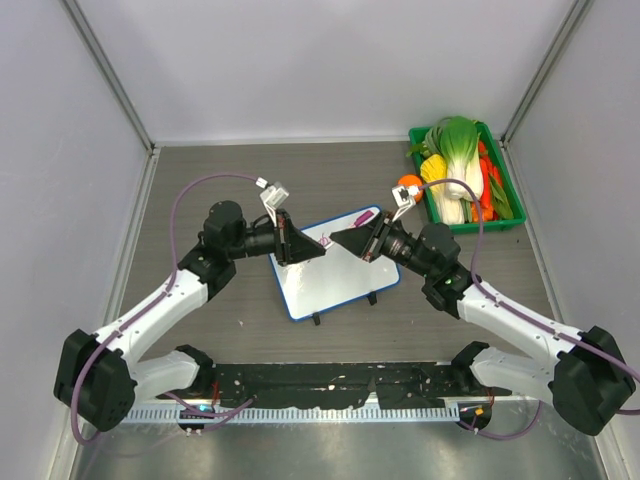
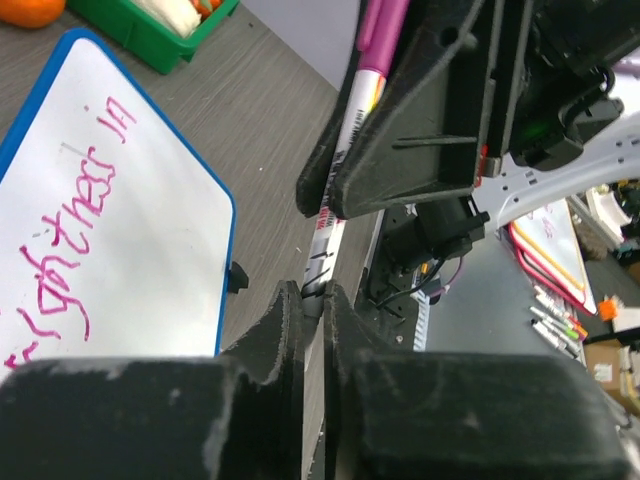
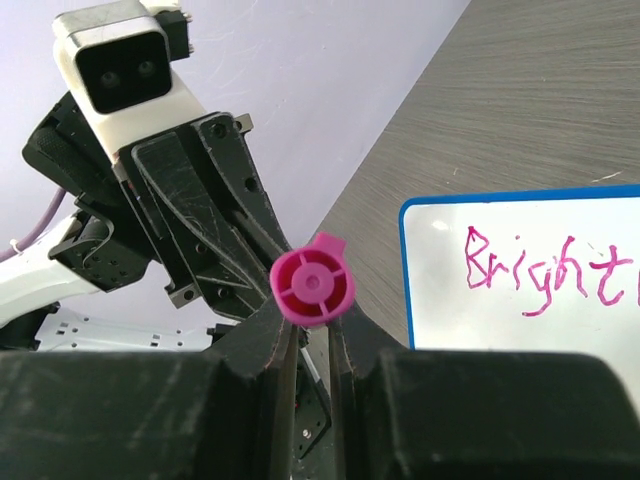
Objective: Write a sentence on the whiteboard
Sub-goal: Write with the whiteboard marker on the whiteboard.
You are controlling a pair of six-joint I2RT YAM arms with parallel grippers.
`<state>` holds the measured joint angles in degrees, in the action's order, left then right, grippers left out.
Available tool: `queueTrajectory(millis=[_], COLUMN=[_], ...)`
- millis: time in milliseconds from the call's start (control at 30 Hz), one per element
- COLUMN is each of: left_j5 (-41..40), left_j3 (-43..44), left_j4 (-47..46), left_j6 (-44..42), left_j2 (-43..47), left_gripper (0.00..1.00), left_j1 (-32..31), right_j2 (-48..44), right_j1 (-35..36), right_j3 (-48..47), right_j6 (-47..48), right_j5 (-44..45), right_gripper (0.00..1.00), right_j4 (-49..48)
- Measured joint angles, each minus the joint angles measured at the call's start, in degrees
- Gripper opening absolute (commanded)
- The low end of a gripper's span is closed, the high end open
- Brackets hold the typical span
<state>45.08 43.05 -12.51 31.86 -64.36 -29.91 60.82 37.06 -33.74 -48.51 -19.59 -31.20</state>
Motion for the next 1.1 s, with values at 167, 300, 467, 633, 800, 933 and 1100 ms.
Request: queueTrajectory(millis=[167, 300, 467, 633, 800, 933, 1100], left_j5=[0.94, 1.01, 1.49, 1.46, 2.84, 4.44, 5.27], left_j3=[0.44, 1.20, 3.43, 5.57, 7.69, 7.93, 8.24], left_j4=[-0.50, 0.52, 3.78, 9.62, 13.22, 14.58, 15.61], left_j6=[-0.96, -1.11, -1.01, -2.43, -3.93, -4.52, -5.31], left_j2=[-0.68, -1.01, -0.94, 0.96, 2.64, 2.75, 2.60], left_gripper=[0.00, 0.00, 0.00, 0.00, 0.00, 0.00, 0.00], left_j1=[-0.37, -0.50, -1.38, -1.46, -1.64, -2.51, -3.69], right_j2=[-0.17, -0.76, -3.21, -3.98, -2.54, -1.46, 0.00], right_j1=[-0.44, -0.81, -4.35, -10.05, -10.91, -10.84, -9.79], right_j3=[0.02, 0.00, -0.22, -0.96, -1.40, -1.42, -1.44], right_j6=[-0.83, -0.28, 2.73, 3.50, 0.98, -1.40, -3.21], right_j5=[-0.09, -0.20, -3.23, -10.80, -22.32, -28.41, -31.47], right_gripper=[0.09, 0.28, 0.71, 0.78, 0.79, 0.72, 0.51], right_j4=[0.22, 1.20, 4.37, 4.33, -0.39, -3.50, -6.12])
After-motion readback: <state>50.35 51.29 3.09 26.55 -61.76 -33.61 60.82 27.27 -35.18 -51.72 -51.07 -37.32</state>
